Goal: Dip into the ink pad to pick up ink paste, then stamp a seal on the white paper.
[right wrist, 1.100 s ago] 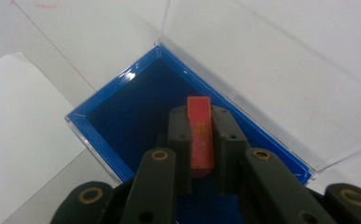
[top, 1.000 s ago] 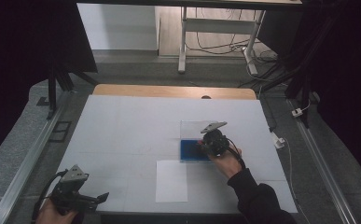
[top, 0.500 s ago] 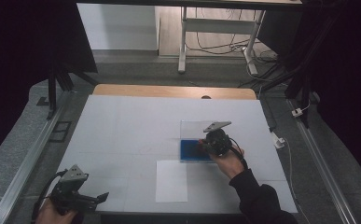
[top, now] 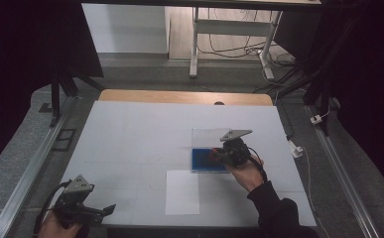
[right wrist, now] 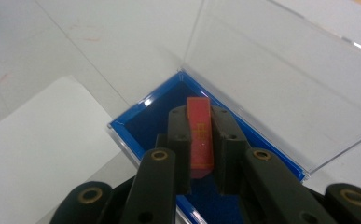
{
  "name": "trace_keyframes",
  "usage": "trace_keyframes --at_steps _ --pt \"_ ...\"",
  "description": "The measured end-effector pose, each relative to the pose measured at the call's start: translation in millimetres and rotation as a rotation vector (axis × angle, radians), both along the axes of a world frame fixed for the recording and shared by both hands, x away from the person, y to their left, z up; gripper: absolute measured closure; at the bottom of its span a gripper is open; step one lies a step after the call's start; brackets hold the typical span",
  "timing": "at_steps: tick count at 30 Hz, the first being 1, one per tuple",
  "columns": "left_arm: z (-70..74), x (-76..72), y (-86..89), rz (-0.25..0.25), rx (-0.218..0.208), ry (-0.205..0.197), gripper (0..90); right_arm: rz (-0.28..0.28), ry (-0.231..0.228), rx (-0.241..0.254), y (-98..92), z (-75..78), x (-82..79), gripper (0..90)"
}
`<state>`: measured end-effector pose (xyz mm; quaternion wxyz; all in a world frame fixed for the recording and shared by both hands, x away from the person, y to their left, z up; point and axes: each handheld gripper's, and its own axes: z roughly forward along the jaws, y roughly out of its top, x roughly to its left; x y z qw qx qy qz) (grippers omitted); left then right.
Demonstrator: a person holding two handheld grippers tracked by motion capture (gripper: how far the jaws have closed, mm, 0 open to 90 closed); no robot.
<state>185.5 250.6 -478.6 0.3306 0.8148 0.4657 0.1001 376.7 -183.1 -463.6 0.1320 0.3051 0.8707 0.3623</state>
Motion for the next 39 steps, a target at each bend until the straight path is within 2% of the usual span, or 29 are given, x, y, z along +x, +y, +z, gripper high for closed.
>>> trace_keyframes --at_steps 9,20,31,39 --pt "-0.1 0.1 -0.1 0.000 0.001 0.001 0.4 0.027 -0.007 0.034 -1.9 10.2 -12.8 79.5" --pt "0.2 -0.2 -0.5 0.000 0.000 -0.001 0.4 0.084 -0.010 0.041 6.2 17.1 -29.2 79.6" --pt "0.2 -0.2 0.4 -0.004 -0.005 -0.001 0.3 0.110 -0.002 0.041 13.1 18.0 -36.1 79.5" --pt "0.2 -0.1 1.0 -0.004 -0.010 -0.002 0.2 0.187 0.013 0.048 24.0 13.7 -43.2 79.4"
